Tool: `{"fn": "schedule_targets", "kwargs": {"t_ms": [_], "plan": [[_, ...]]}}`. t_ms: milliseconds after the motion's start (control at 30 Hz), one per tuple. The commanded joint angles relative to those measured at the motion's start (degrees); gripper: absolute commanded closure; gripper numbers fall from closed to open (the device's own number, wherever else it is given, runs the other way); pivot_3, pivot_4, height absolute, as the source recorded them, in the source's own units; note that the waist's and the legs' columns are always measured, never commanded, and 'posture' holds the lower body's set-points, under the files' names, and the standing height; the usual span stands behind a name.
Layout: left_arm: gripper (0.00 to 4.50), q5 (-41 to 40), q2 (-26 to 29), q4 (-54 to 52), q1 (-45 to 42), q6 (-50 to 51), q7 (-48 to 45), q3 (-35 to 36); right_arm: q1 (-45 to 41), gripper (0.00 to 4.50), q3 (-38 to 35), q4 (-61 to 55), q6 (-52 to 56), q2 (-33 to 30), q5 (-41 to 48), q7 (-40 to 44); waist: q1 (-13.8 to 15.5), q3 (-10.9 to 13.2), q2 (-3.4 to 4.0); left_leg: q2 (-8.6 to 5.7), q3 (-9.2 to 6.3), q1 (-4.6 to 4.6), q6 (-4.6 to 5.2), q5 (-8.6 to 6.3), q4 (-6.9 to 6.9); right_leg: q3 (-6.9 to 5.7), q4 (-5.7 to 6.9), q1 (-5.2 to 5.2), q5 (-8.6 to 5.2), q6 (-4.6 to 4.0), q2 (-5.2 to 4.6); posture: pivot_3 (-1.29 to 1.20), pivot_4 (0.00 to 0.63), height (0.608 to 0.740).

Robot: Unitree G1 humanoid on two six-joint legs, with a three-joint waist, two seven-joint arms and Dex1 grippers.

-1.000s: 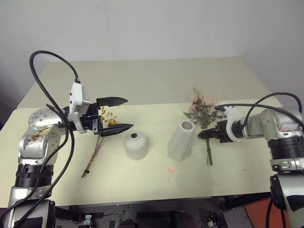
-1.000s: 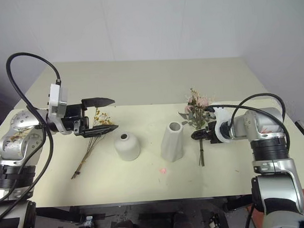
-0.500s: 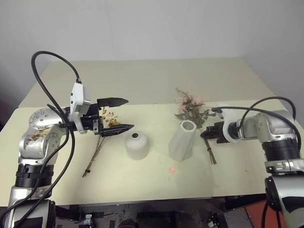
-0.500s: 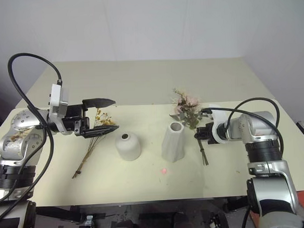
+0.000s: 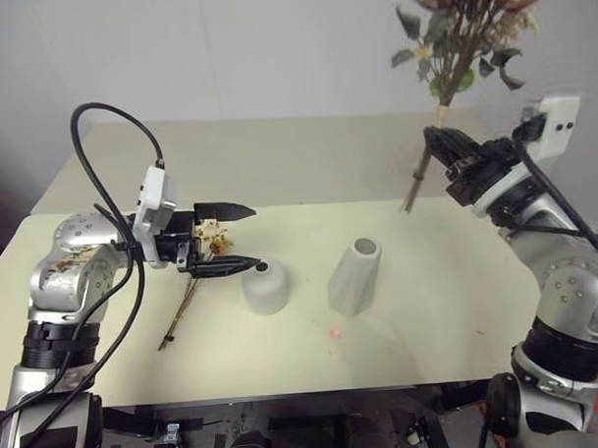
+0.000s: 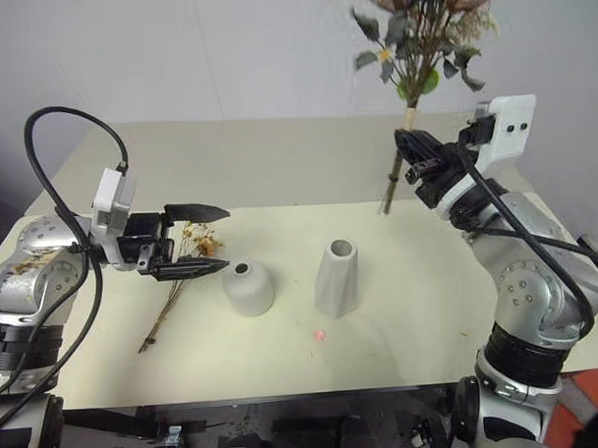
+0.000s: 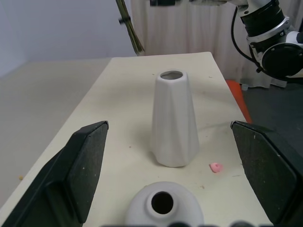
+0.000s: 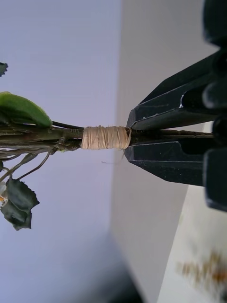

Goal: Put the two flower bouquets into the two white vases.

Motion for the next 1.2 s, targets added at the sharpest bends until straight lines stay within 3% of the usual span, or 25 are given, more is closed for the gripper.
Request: {"fn": "schedule_targets", "kwargs": {"t_ms": [33,400,833,1200], "plan": [[0.0,-0.3,-0.1,0.3,-2.0,-0.6,-0.5,0.1,0.3,4.36,-2.1,-5.6,0.5,0.9,10.2,-1.7,0.0,0.0,0.0,0.01,-0.01,0.0,0.0,0.0,-0.01,0.0,0.0,0.0,0.0,0.0,0.01,0.0,0.15,0.74],[0.0,-0.1,-0.3,-0.6,-1.9,-0.6,0.2,-0.4,9.4,4.36,2.4,-11.5,-0.9,-3.3,21.5,-6.0,0.0,0.0,0.01,0.0,-0.01,0.01,0.0,0.0,-0.02,0.0,-0.04,0.02,-0.01,0.0,-0.01,0.0,0.15,0.74],[0.0,0.4,-0.3,0.5,-2.9,-0.6,0.0,-0.5,11.6,4.36,9.0,-8.7,-7.3,-3.8,16.0,-5.8,-0.5,0.0,0.01,-0.01,-0.01,0.03,0.0,0.0,-0.01,0.01,-0.03,0.04,-0.01,0.0,0.0,0.0,0.15,0.74],[0.0,0.4,-0.2,0.5,-3.0,-0.4,0.2,-0.4,10.5,4.36,7.9,-9.6,-8.0,-6.9,22.2,-7.3,-0.5,0.0,0.01,0.0,-0.01,0.03,0.0,0.0,-0.02,0.01,-0.05,0.03,-0.01,0.0,0.0,0.0,0.15,0.74]]}}
